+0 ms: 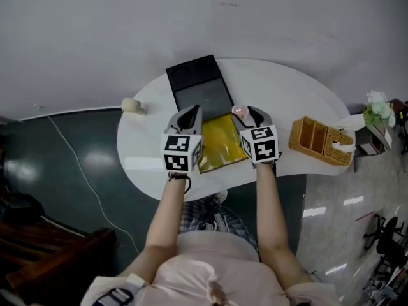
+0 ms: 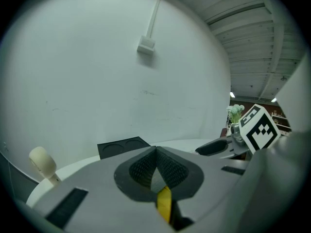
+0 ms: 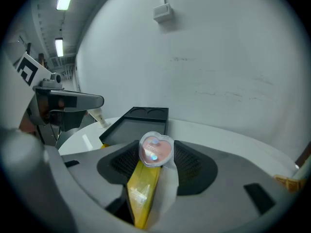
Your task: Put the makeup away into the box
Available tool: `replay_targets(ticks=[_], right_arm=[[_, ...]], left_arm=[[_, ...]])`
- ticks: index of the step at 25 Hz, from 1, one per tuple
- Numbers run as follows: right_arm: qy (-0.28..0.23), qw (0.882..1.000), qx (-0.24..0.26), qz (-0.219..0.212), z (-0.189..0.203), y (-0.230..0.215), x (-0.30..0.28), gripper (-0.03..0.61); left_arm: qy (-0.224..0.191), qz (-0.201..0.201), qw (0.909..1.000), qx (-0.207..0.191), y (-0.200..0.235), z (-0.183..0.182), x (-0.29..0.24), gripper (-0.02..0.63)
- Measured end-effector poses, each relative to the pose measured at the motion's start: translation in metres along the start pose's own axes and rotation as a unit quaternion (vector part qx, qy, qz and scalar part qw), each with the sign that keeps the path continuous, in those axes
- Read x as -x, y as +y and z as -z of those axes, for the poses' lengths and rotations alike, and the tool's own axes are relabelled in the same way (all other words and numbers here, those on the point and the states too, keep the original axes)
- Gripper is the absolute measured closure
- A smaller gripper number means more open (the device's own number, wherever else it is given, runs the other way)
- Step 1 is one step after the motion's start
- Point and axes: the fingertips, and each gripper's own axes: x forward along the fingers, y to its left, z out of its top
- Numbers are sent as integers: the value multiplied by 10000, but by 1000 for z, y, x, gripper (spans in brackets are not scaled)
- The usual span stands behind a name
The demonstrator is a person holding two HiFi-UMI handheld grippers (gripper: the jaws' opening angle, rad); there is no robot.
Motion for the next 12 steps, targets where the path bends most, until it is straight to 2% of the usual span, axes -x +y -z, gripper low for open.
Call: replay_targets(ticks=[5, 12], right_arm=[[142, 9992, 169, -331, 8, 43, -12, 337], [553, 9952, 383, -714, 38, 91, -30, 337]], left_arm=[[75, -173, 9998, 119, 18, 18, 16, 588], [339, -264, 9986, 308, 28, 61, 32, 588]])
